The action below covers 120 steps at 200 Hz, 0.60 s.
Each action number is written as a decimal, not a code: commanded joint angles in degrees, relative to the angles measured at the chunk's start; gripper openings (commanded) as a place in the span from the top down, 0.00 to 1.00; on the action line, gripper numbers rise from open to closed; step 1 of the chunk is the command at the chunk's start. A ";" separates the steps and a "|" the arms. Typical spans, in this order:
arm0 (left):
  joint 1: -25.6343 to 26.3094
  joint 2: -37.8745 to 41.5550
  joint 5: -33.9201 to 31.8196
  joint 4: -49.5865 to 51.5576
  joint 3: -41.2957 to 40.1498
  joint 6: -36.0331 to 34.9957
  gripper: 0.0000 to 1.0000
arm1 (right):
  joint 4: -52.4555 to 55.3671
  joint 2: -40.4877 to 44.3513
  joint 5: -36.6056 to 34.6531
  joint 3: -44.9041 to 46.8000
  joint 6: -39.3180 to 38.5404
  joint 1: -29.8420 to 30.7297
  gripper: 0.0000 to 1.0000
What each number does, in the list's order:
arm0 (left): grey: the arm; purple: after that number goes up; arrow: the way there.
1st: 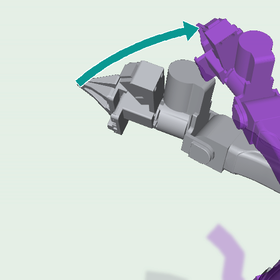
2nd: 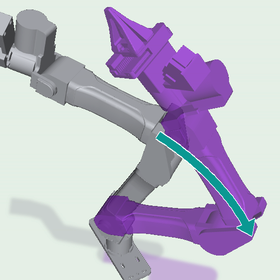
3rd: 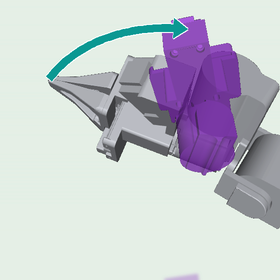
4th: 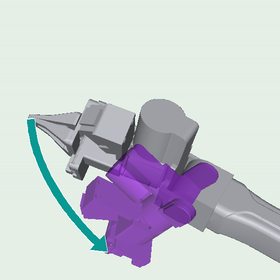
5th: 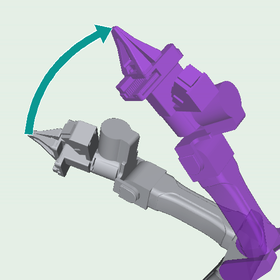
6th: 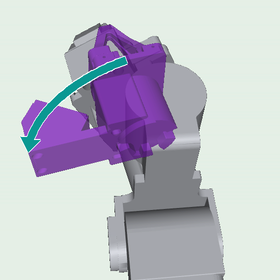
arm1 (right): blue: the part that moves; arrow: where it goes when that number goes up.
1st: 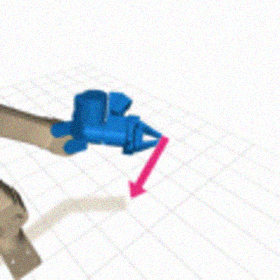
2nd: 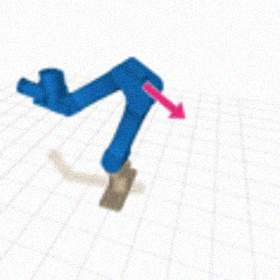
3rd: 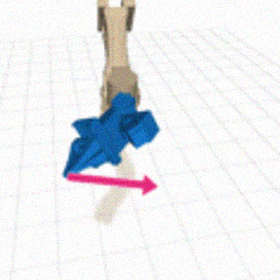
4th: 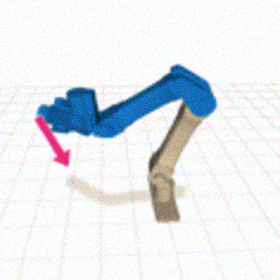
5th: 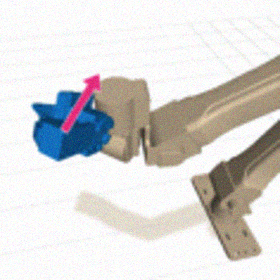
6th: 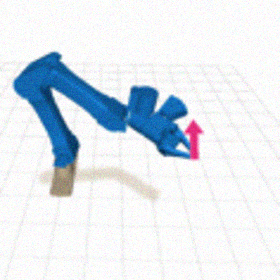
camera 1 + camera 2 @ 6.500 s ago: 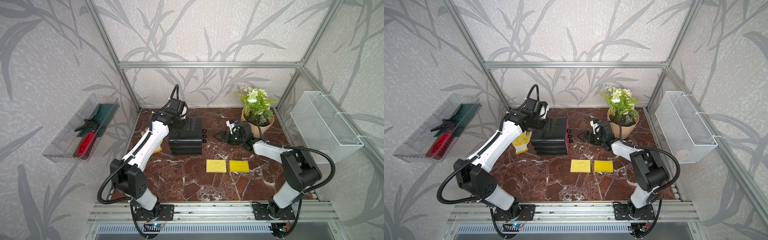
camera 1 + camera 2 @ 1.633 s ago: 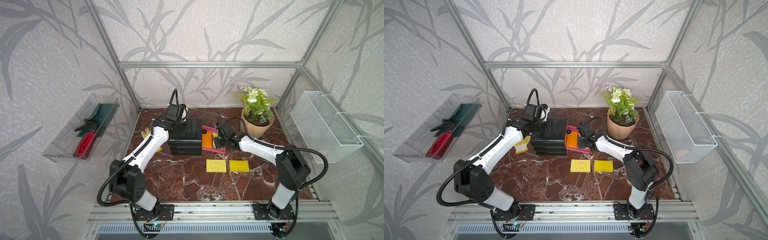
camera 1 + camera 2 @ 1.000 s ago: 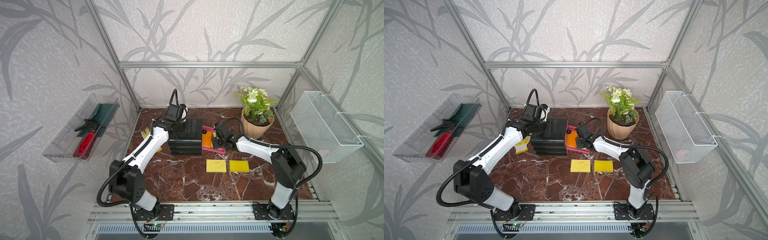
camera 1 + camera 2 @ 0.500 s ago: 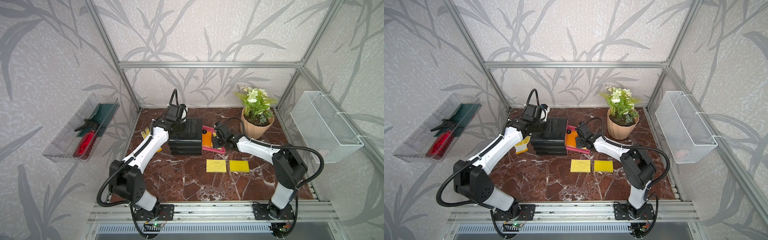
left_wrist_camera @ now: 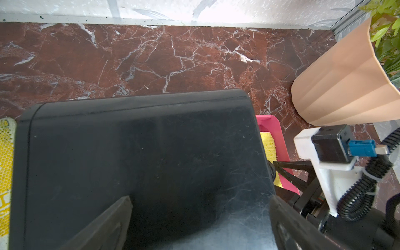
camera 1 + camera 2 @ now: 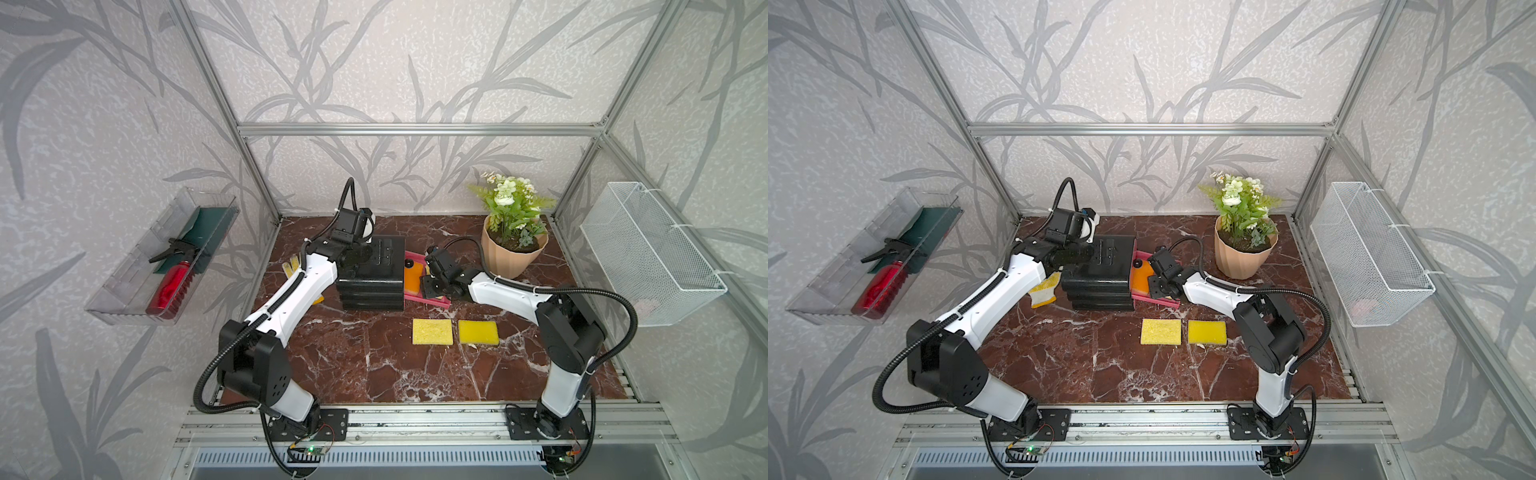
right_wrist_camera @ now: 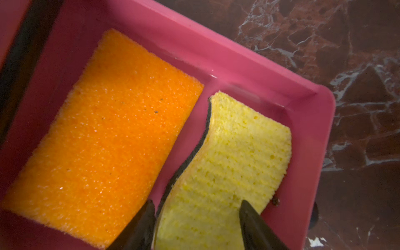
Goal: Take the sponge out of the drawer
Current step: Pick up the sponge from the drawer.
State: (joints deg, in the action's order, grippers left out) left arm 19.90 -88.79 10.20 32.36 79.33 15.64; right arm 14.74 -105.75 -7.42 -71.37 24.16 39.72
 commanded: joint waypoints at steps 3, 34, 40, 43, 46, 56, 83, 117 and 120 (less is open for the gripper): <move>-0.21 -0.74 1.18 4.87 -2.07 0.80 0.02 | 0.97 -1.31 -0.07 -1.68 0.11 0.62 0.38; -0.22 -0.77 0.98 4.87 -2.08 0.71 0.02 | 4.66 -3.72 -1.19 -3.60 -0.12 0.67 0.40; -0.30 -0.76 1.04 4.82 -2.08 0.71 0.02 | 4.68 -3.88 -1.35 -3.60 -0.18 0.65 0.42; -0.30 -0.77 0.95 4.84 -2.13 0.71 0.02 | 4.68 -3.85 -1.37 -3.60 -0.16 0.62 0.42; -0.30 -0.77 0.95 4.90 -2.11 0.71 0.02 | 4.68 -3.92 -1.37 -3.60 -0.17 0.62 0.43; -0.30 -0.69 0.89 4.90 -2.02 0.72 0.02 | 4.55 -4.09 -1.16 -3.51 -0.06 0.68 0.44; -0.30 -0.41 1.03 4.89 -2.03 0.82 0.02 | 4.68 -5.13 -0.19 -3.26 0.46 0.62 0.51; -0.30 0.27 1.23 4.82 -1.97 0.92 0.02 | 3.77 -4.96 -0.40 -2.61 0.46 0.65 0.70; -0.30 0.35 1.30 4.84 -1.98 0.89 0.01 | 3.73 -4.87 -0.47 -2.63 0.43 0.63 0.71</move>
State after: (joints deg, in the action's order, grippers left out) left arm 19.86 -88.73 10.22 32.36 79.33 15.64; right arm 16.95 -108.97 -8.12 -74.19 24.29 40.10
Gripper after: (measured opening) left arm 0.984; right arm 0.346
